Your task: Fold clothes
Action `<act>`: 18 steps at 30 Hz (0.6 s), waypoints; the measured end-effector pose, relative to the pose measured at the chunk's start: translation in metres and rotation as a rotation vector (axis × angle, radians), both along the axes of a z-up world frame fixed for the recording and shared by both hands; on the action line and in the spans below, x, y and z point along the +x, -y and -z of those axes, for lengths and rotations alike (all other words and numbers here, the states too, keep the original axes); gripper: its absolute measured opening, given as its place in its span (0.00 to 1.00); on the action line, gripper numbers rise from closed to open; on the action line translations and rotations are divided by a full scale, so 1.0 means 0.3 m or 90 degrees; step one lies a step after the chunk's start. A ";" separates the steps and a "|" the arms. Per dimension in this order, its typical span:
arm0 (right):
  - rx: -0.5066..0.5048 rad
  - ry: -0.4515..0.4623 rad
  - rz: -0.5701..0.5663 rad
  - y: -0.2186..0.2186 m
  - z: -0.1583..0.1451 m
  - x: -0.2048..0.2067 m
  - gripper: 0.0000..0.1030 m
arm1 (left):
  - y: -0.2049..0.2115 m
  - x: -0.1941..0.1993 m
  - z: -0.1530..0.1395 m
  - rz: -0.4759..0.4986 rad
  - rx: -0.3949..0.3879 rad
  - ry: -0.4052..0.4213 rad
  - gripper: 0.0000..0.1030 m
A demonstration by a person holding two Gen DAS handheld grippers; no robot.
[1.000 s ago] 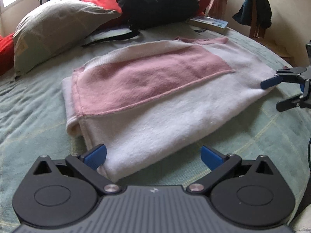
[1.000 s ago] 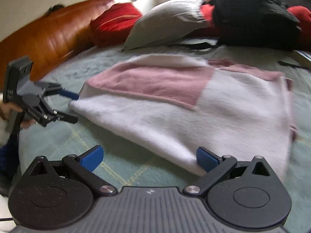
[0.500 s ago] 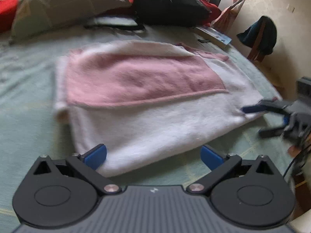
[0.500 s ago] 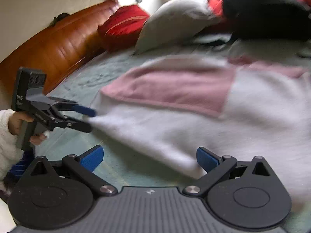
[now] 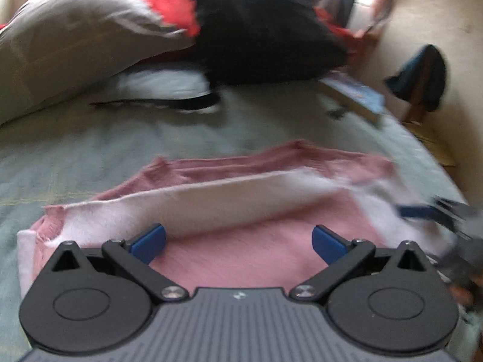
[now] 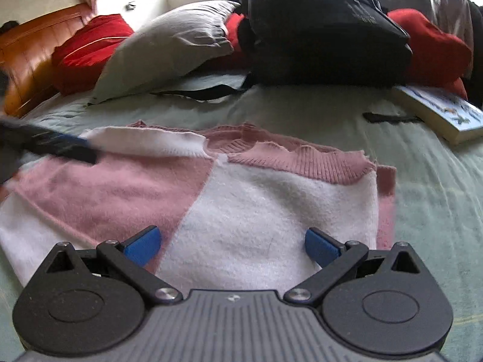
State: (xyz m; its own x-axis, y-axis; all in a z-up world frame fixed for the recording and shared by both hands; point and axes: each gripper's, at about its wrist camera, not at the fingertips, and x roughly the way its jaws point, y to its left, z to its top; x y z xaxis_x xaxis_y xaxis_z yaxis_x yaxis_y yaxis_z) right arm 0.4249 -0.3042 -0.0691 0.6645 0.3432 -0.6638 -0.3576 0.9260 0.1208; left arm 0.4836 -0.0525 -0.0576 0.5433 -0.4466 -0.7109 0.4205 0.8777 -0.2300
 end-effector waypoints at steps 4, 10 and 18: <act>-0.013 0.010 -0.017 0.006 0.002 -0.029 1.00 | -0.052 0.083 0.058 -0.072 -0.036 -0.026 0.99; -0.009 0.013 -0.018 0.003 -0.006 -0.025 1.00 | -0.017 0.059 -0.028 -0.042 -0.104 -0.040 0.99; -0.019 0.013 -0.028 0.010 -0.026 -0.067 1.00 | 0.212 0.038 0.013 0.075 -0.065 -0.043 0.99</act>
State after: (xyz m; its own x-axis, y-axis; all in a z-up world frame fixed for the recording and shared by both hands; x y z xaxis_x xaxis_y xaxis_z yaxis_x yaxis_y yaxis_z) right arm 0.4046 -0.3071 -0.0613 0.6634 0.3528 -0.6599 -0.3999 0.9125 0.0859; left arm 0.4949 -0.1162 -0.0615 0.4357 -0.5765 -0.6912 0.5000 0.7936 -0.3467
